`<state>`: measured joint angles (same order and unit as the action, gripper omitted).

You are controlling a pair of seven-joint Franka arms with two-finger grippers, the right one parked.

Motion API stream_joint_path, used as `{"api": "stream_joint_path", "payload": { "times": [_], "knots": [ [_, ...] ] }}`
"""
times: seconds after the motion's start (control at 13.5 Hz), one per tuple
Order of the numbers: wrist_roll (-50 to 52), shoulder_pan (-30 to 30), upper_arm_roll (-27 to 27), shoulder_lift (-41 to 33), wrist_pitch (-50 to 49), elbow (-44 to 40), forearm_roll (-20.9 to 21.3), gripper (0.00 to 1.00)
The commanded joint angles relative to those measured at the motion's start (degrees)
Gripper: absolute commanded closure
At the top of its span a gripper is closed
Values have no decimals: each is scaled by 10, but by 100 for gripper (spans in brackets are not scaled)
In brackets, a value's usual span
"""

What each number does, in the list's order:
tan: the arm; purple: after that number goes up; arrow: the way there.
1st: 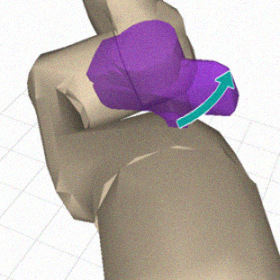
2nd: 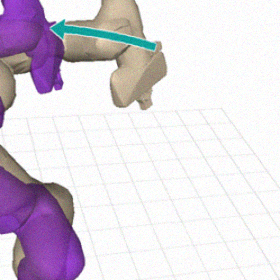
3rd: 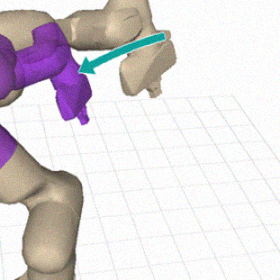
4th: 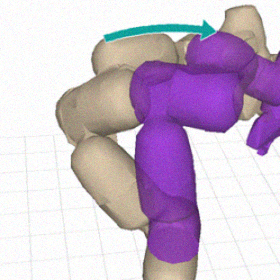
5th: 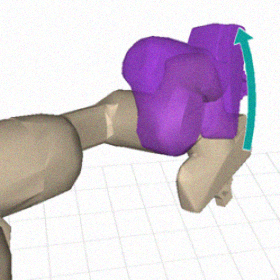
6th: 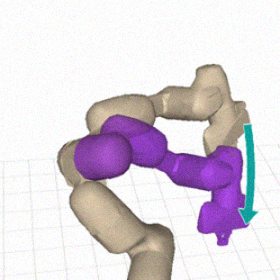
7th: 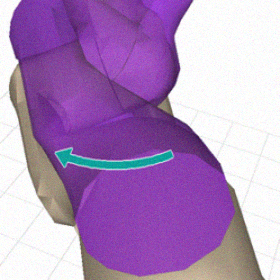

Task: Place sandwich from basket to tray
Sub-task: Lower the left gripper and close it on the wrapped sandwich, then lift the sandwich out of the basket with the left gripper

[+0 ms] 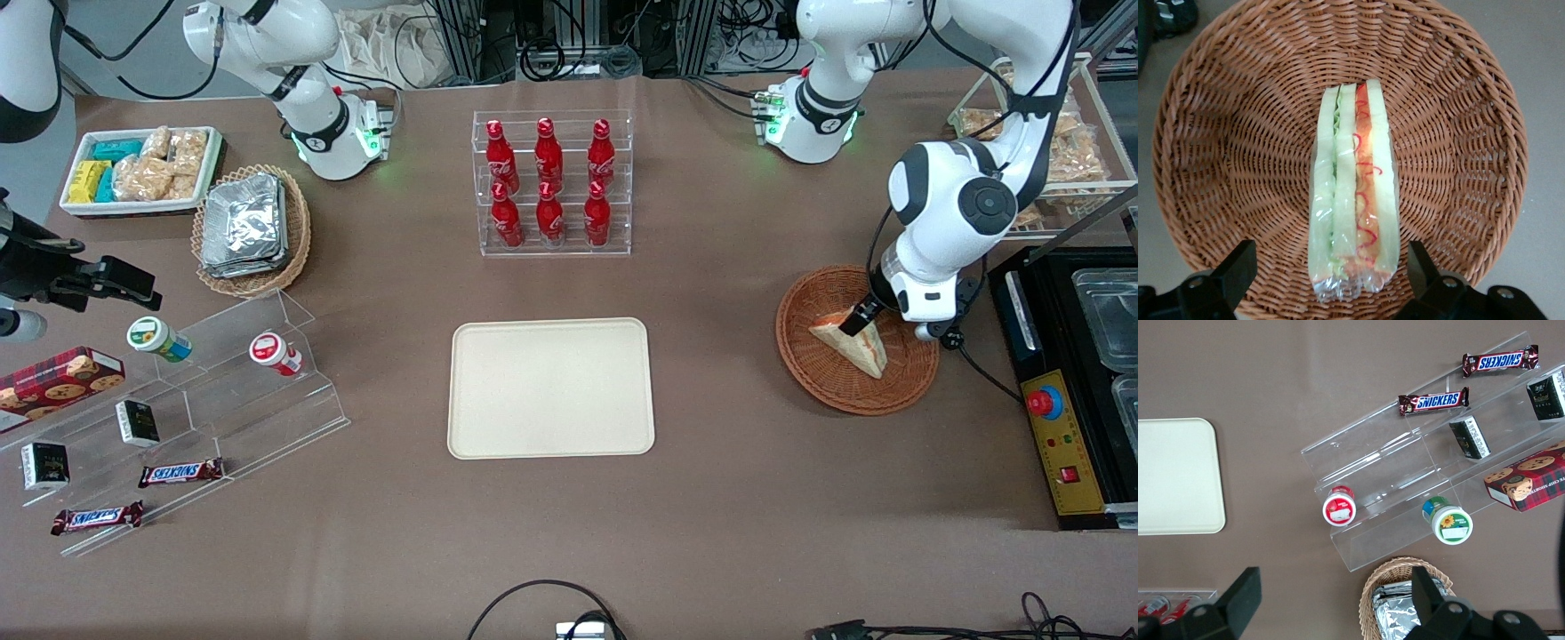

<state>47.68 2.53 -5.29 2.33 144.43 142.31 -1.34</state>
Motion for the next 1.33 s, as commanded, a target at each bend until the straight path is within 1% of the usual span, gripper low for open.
{"api": "stream_joint_path", "payload": {
  "times": [0.0, 0.07, 0.15, 0.3, 0.37, 0.44, 0.52, 0.81, 0.96, 1.11, 1.26],
  "knots": [
    [9, -2, -3, 23, 25, 0, -7, 0],
    [9, -3, -3, 26, 28, 0, -5, 5],
    [9, -4, -3, 29, 28, -1, -5, 16],
    [7, -4, -3, 32, 28, -1, -1, 49],
    [6, -6, -3, 35, 28, -3, -1, 63],
    [6, -6, -3, 37, 28, -4, -1, 69],
    [6, -6, -3, 36, 27, -4, -1, 71],
    [7, -8, -10, 11, 4, -10, 2, 71],
    [-7, -8, -19, -14, -52, -30, 6, 70],
    [-25, -8, -38, -32, -116, -67, 14, 70],
    [-43, -8, -52, -35, -199, -128, 15, 70]
  ]
}}
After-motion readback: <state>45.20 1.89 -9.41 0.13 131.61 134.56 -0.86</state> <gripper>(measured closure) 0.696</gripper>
